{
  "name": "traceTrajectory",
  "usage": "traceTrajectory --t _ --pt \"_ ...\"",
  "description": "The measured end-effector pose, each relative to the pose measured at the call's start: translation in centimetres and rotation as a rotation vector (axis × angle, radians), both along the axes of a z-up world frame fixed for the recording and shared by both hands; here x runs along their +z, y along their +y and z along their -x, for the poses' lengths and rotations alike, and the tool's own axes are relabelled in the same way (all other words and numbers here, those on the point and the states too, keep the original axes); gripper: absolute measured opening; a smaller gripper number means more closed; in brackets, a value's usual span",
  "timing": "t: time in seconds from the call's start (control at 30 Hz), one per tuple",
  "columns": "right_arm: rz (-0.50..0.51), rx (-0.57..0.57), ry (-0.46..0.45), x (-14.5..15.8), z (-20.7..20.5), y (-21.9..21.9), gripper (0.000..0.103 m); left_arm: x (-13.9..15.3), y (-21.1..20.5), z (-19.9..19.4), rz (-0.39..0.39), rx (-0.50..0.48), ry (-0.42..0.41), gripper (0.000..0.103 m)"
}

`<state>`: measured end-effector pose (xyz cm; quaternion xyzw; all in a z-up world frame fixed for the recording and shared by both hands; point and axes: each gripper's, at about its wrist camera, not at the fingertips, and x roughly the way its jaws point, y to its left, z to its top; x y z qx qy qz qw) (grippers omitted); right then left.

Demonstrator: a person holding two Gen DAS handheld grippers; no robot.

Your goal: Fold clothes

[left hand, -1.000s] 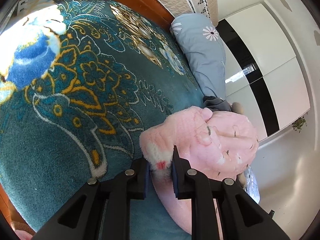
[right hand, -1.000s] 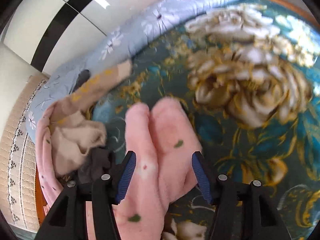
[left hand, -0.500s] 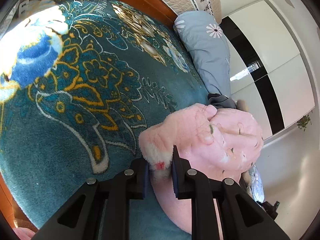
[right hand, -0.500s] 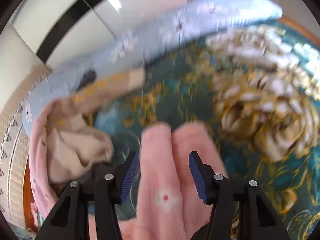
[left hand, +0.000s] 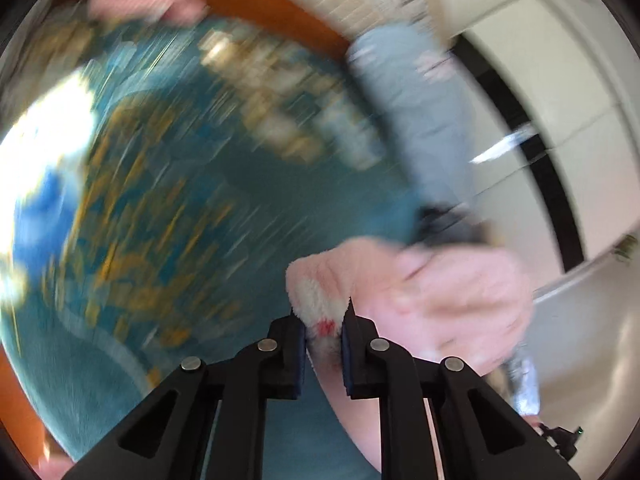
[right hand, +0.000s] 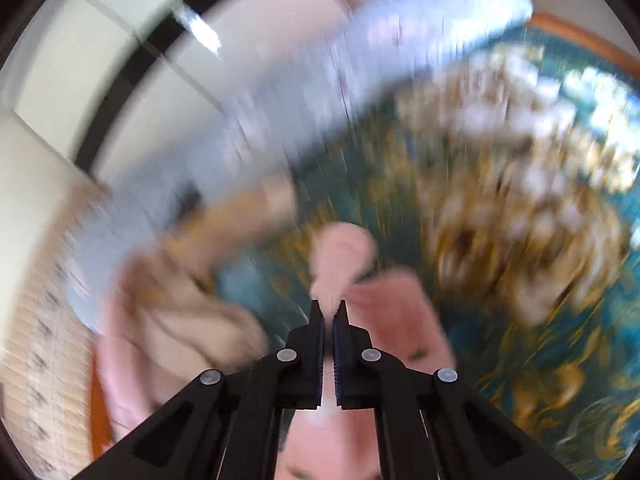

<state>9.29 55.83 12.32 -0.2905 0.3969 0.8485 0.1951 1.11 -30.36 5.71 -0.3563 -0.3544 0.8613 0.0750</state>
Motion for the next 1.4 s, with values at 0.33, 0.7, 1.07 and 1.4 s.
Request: traceTrajectory --t 0.33,0.7,1.07,1.4 --pt "0.068 -0.166 -0.023 -3.9 -17.0 2.0 0.004 1.1 0.0 -4.3 -0.009 -0.076 0.136 0.015" --pt "0.244 -0.263 -0.155 -12.4 -24.0 2.1 0.004 -5.3 -1.4 -5.4 -0.034 -0.073 -0.068 0.015" --pt "0.133 -0.366 -0.218 -9.3 -24.0 3.1 0.033 -5.5 -3.1 -6.4 -0.046 -0.049 -0.086 0.040" --pt "-0.073 -0.172 -0.045 -1.8 -11.4 -3.6 0.055 -1.5 -1.4 -5.1 -0.076 -0.099 0.045 0.049"
